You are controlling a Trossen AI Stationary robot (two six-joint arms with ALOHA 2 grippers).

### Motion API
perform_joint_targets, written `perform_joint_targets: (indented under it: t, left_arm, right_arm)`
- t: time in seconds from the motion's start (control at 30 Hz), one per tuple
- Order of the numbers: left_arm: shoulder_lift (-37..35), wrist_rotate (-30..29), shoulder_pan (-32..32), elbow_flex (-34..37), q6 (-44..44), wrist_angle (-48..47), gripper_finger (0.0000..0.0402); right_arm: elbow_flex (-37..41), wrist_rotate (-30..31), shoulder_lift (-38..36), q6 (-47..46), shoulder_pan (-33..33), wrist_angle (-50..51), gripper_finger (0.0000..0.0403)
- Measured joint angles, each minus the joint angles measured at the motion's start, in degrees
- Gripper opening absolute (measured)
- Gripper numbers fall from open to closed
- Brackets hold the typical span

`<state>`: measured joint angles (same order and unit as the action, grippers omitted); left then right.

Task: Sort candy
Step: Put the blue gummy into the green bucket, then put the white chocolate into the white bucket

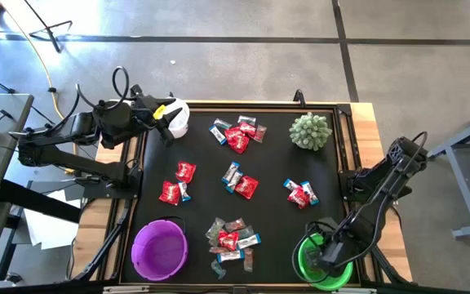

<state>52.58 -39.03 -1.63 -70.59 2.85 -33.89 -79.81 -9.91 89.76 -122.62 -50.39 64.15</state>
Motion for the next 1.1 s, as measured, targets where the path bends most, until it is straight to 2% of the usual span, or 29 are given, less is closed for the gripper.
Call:
perform_joint_targets:
  t: [0.13,0.23,0.47,0.6,0.83,0.97,1.1]
  left_arm:
    - [0.0,0.0,0.0,0.0,0.0,0.4,0.0131]
    - [0.0,0.0,0.0,0.0,1.0,1.6,0.0131]
    - [0.0,0.0,0.0,0.0,3.9,5.0,0.0131]
    - [0.0,0.0,0.0,0.0,2.8,5.1,0.0131]
    - [0.0,0.0,0.0,0.0,-1.1,5.1,0.0131]
    - [0.0,0.0,0.0,0.0,-1.1,5.1,0.0131]
    - [0.0,0.0,0.0,0.0,-1.1,5.1,0.0131]
  right_arm:
    - [0.0,-0.2,-0.2,0.1,0.3,0.2,0.0113]
    - [0.0,0.1,-0.9,0.7,1.3,0.2,0.0124]
    - [0.0,5.8,-2.1,13.6,6.1,3.0,0.0125]
    - [0.0,5.9,-2.1,20.7,9.9,9.7,0.0125]
    - [0.0,11.3,-2.1,26.9,16.6,25.5,0.0125]
    - [2.4,14.3,-3.1,32.1,20.3,23.4,0.0125]
    - [8.0,12.9,-3.2,37.3,24.0,21.7,0.0125]
